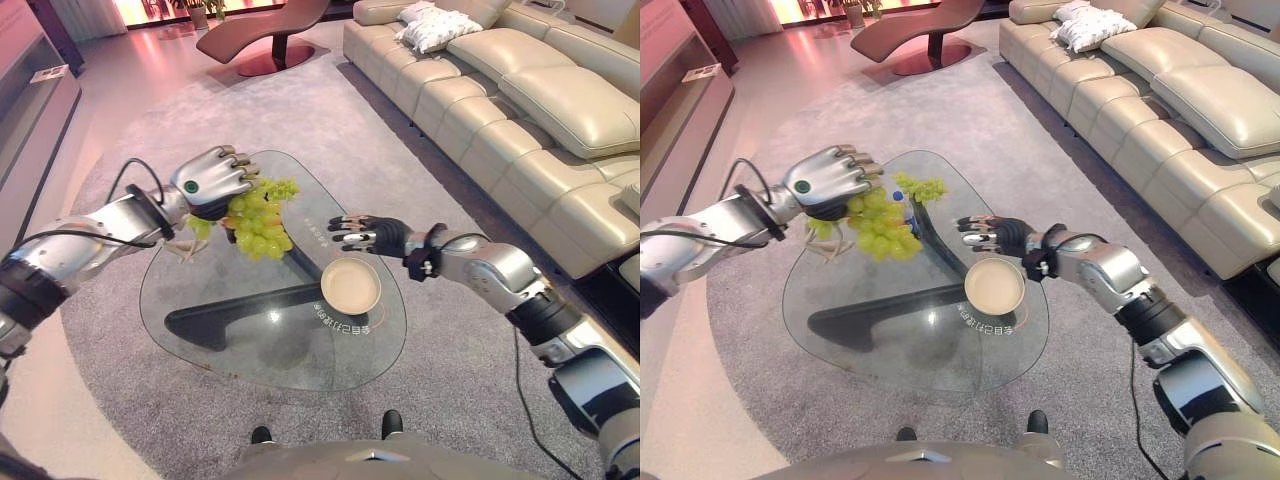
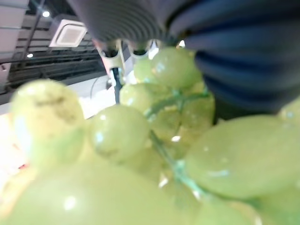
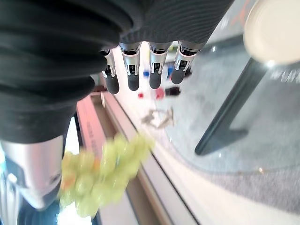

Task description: Pick up fruits into the plate

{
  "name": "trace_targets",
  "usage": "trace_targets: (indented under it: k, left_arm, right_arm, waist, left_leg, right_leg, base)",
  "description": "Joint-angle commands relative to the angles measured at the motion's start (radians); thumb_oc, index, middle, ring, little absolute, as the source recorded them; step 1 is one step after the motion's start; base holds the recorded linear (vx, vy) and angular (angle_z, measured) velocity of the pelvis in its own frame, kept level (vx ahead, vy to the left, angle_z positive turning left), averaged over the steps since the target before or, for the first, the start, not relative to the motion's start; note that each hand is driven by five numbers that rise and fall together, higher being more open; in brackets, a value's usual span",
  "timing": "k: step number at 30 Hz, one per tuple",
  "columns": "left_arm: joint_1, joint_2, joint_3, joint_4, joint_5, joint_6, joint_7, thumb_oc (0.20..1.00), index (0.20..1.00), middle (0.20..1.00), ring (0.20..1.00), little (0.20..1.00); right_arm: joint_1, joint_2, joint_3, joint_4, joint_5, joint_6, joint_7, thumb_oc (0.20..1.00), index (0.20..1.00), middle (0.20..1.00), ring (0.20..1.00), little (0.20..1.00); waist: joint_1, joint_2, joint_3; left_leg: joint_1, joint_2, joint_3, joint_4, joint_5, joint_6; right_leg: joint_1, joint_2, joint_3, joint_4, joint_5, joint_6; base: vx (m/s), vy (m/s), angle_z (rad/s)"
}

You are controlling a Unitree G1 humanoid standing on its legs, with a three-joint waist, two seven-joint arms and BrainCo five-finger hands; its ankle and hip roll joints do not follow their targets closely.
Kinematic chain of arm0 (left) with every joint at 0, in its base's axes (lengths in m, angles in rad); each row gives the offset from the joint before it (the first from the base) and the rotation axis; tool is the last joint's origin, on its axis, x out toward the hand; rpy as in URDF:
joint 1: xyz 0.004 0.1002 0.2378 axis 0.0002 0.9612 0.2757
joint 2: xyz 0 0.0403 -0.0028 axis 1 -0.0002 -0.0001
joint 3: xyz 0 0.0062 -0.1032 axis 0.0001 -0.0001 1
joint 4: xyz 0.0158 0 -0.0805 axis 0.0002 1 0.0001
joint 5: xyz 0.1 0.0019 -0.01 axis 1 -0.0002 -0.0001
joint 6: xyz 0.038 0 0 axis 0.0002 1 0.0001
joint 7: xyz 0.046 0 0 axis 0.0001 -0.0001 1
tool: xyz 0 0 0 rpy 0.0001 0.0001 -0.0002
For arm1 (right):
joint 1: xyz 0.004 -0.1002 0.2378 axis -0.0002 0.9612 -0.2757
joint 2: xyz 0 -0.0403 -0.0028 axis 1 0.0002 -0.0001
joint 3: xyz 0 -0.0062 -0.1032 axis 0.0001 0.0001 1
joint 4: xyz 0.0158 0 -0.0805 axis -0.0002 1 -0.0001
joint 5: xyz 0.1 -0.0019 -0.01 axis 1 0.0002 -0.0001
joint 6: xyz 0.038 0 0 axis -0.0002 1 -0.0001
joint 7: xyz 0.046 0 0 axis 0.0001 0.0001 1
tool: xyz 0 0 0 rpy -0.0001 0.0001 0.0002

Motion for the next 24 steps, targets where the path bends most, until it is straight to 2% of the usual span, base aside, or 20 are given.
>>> trace_targets:
  k: [1, 3, 7, 18, 21, 24]
  left_arm:
    - [-0.088, 0.053, 0.057, -0.015, -0.003, -0.039, 0.073, 0.200, 0.200, 0.200, 0.200, 0.200]
    - [-0.099, 0.058, 0.050, -0.030, -0.011, -0.091, 0.081, 0.200, 0.200, 0.200, 0.200, 0.200]
    - [-0.139, 0.042, 0.013, -0.079, -0.049, -0.129, 0.061, 0.200, 0.200, 0.200, 0.200, 0.200]
    - [-0.260, -0.075, -0.105, -0.104, -0.063, -0.107, 0.021, 0.200, 0.200, 0.200, 0.200, 0.200]
    - [-0.277, -0.134, -0.135, -0.113, -0.060, -0.070, 0.009, 0.200, 0.200, 0.200, 0.200, 0.200]
    - [-0.283, -0.155, -0.143, -0.116, -0.054, -0.050, 0.008, 0.200, 0.200, 0.200, 0.200, 0.200]
  right_arm:
    - [-0.061, 0.013, -0.027, -0.014, 0.013, -0.092, 0.053, 1.000, 1.000, 1.000, 1.000, 1.000]
    - [-0.072, 0.014, -0.024, -0.008, 0.016, -0.095, 0.064, 1.000, 1.000, 1.000, 1.000, 1.000]
    - [-0.107, 0.038, 0.014, 0.002, 0.021, -0.082, 0.079, 1.000, 1.000, 1.000, 1.000, 1.000]
    - [-0.180, 0.164, 0.120, -0.033, 0.133, -0.002, 0.042, 1.000, 1.000, 1.000, 1.000, 1.000]
    - [-0.192, 0.220, 0.159, -0.050, 0.160, 0.019, 0.011, 1.000, 1.000, 1.000, 1.000, 1.000]
    - [-0.192, 0.243, 0.171, -0.058, 0.177, 0.027, -0.006, 1.000, 1.000, 1.000, 1.000, 1.000]
  waist:
    - [0.013, -0.026, -0.028]
    - [0.014, -0.025, -0.030]
    - [0.018, -0.023, -0.037]
    - [0.019, -0.027, -0.040]
    - [0.019, -0.030, -0.037]
    - [0.018, -0.030, -0.036]
  left_leg:
    - [-0.003, -0.016, 0.003, 0.034, -0.089, 0.015]
    - [-0.002, -0.015, 0.003, 0.034, -0.090, 0.015]
    - [0.002, -0.015, -0.001, 0.034, -0.090, 0.016]
    - [0.001, -0.012, -0.001, 0.040, -0.093, 0.016]
    - [0.001, -0.014, -0.003, 0.046, -0.099, 0.020]
    - [0.003, -0.014, -0.002, 0.045, -0.099, 0.022]
  right_leg:
    - [0.072, -0.060, -0.104, 0.014, -0.070, 0.052]
    - [0.073, -0.060, -0.106, 0.014, -0.070, 0.051]
    - [0.078, -0.060, -0.107, 0.013, -0.070, 0.051]
    - [0.078, -0.061, -0.104, 0.015, -0.071, 0.051]
    - [0.079, -0.063, -0.097, 0.017, -0.075, 0.050]
    - [0.081, -0.063, -0.096, 0.018, -0.077, 0.050]
  base:
    - [0.00, 0.000, 0.00]
    - [0.00, 0.000, 0.00]
    - [0.00, 0.000, 0.00]
    - [0.00, 0.000, 0.00]
    - [0.00, 0.000, 0.00]
    - [0.00, 0.000, 0.00]
